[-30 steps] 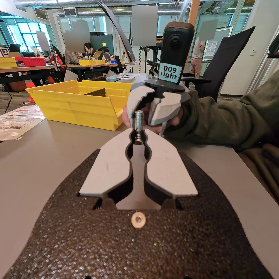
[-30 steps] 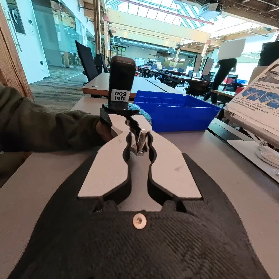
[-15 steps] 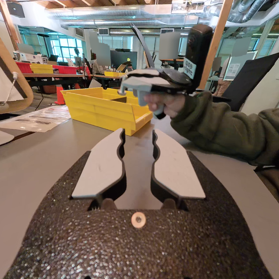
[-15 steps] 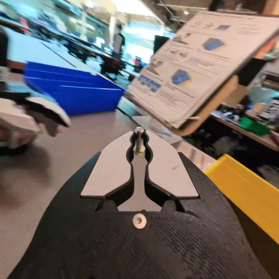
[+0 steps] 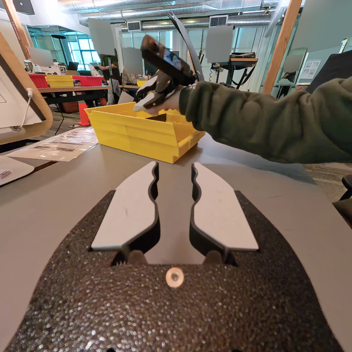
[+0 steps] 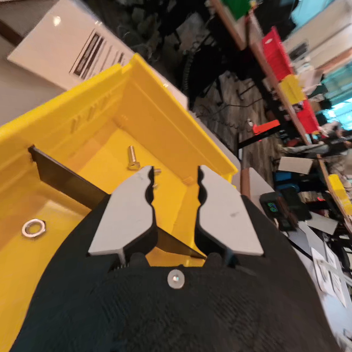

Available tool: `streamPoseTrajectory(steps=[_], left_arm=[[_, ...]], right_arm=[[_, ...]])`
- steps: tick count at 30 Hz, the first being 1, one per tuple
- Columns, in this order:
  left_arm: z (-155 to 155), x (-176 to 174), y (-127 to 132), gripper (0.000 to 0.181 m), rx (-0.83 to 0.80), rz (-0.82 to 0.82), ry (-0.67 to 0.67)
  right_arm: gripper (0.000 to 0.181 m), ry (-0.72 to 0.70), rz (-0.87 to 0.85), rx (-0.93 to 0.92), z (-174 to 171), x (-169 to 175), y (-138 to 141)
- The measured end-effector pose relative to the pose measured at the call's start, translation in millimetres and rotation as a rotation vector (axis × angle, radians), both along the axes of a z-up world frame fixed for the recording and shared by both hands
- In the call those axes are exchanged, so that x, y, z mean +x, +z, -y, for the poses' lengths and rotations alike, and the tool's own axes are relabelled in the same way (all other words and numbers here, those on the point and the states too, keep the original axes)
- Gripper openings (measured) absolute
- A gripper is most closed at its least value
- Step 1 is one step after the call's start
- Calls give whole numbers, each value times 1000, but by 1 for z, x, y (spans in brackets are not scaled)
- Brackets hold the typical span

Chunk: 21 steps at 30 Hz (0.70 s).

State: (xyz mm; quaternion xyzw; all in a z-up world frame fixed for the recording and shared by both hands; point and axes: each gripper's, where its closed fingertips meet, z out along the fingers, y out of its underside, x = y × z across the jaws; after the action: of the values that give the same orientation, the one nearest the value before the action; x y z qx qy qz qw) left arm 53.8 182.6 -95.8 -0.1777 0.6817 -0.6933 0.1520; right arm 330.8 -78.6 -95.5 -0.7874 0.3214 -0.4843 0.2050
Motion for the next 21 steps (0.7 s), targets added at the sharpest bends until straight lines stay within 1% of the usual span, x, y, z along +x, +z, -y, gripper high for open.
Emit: streamPoseTrajectory(steps=[2,3,4,5,7,9,11,12,13,15,17,18,19,21], left_arm=[[-4,2,1,30,4,-9,19],[-6,3,3,28,8,-12,28],[-9,4,6,27,15,-9,39],[-13,4,11,26,27,-3,60],[-29,5,28,25,62,33,112],[-53,5,45,25,87,55,178],[-87,6,64,25,87,51,275],[-108,8,71,23,90,34,344],[-132,12,73,21,114,7,430],[-179,23,64,21,247,-33,576],[-221,43,40,25,462,-91,645],[-238,53,25,30,570,-150,637],[-250,65,12,31,665,-197,598],[-267,97,-8,32,822,-192,530]], right_arm=[[52,-24,78,38,-6,-16,23],[54,6,118,88,-19,-28,33],[53,70,140,154,-39,-44,40],[49,156,145,236,-64,-63,43],[47,379,149,461,-123,-109,45],[40,612,152,696,-177,-160,47],[36,806,132,875,-217,-201,44],[32,865,112,914,-230,-213,38],[31,888,90,917,-241,-219,30],[39,916,68,845,-254,-226,17],[39,954,77,784,-262,-232,8],[40,964,55,782,-265,-235,3],[42,973,25,790,-268,-238,0],[41,1000,19,791,-271,-243,-2]])
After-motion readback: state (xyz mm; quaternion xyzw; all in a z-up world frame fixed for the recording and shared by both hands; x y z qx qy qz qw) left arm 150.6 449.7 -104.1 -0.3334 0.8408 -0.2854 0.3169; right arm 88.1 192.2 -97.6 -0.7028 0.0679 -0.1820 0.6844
